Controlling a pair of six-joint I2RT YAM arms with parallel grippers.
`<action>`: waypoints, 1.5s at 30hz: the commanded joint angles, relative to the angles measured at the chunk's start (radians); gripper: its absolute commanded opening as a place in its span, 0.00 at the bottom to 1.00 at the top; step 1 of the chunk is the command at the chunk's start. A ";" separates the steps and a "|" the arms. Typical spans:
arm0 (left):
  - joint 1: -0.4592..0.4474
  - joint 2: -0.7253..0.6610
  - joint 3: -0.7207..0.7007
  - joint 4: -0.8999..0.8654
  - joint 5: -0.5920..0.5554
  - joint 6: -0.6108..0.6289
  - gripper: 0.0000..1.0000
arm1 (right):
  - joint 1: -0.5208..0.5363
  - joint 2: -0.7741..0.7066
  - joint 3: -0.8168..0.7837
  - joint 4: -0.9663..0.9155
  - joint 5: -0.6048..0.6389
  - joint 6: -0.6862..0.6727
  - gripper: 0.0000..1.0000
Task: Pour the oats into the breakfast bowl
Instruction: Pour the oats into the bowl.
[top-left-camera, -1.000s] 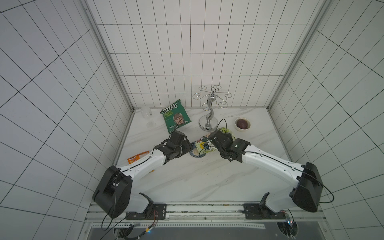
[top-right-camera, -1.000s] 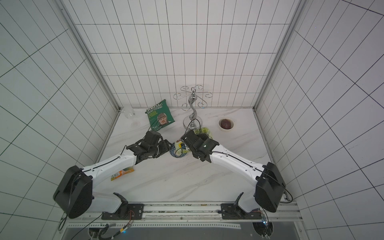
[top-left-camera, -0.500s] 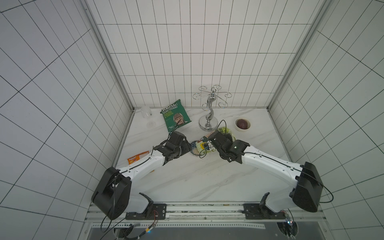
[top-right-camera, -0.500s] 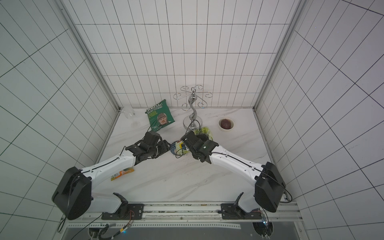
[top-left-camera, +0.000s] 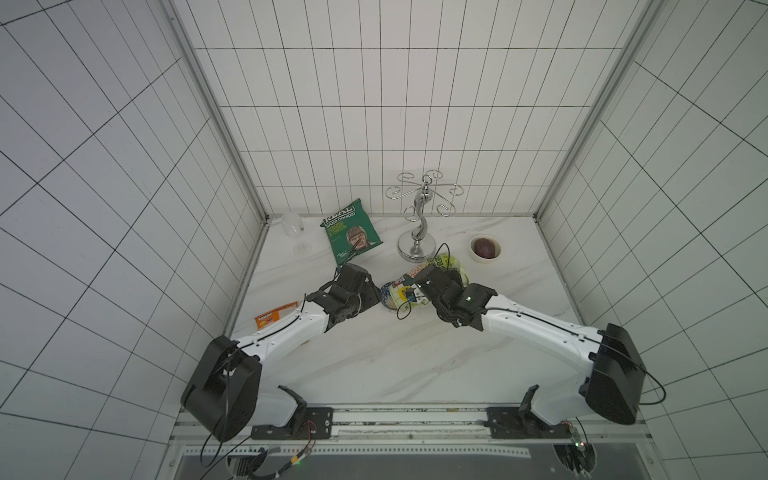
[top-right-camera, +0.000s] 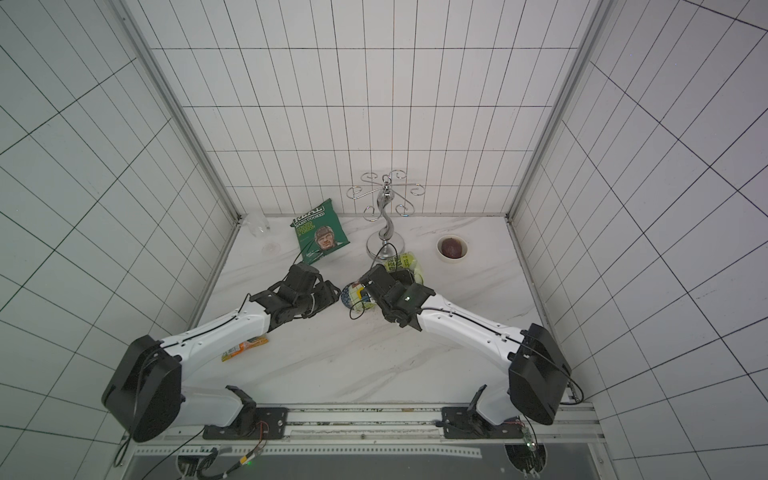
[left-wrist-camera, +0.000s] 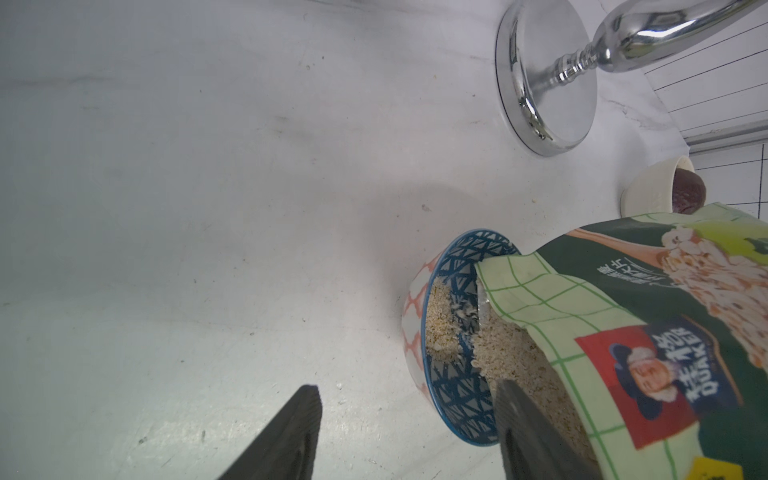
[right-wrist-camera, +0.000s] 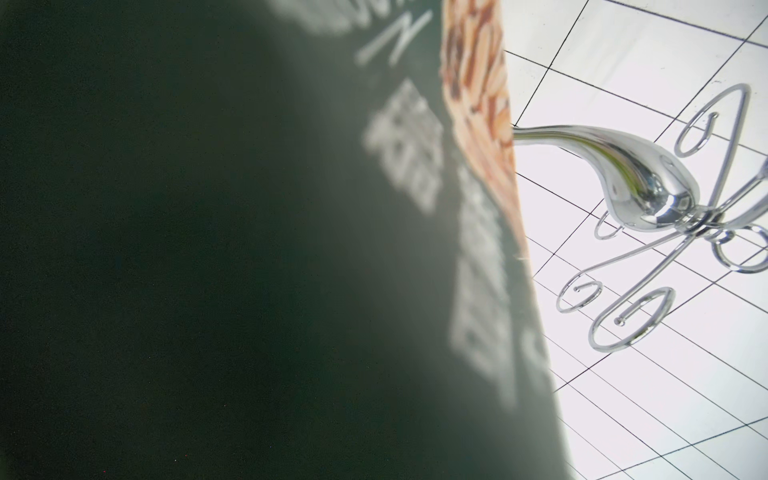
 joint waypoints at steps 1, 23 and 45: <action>0.005 -0.029 -0.015 0.013 -0.027 -0.006 0.68 | 0.014 -0.062 0.013 0.125 0.120 -0.012 0.00; 0.005 -0.030 -0.018 0.016 -0.030 -0.020 0.68 | 0.041 -0.097 -0.010 0.179 0.148 -0.062 0.00; 0.005 -0.029 -0.017 0.013 -0.037 -0.021 0.68 | 0.055 -0.122 -0.047 0.288 0.164 -0.146 0.00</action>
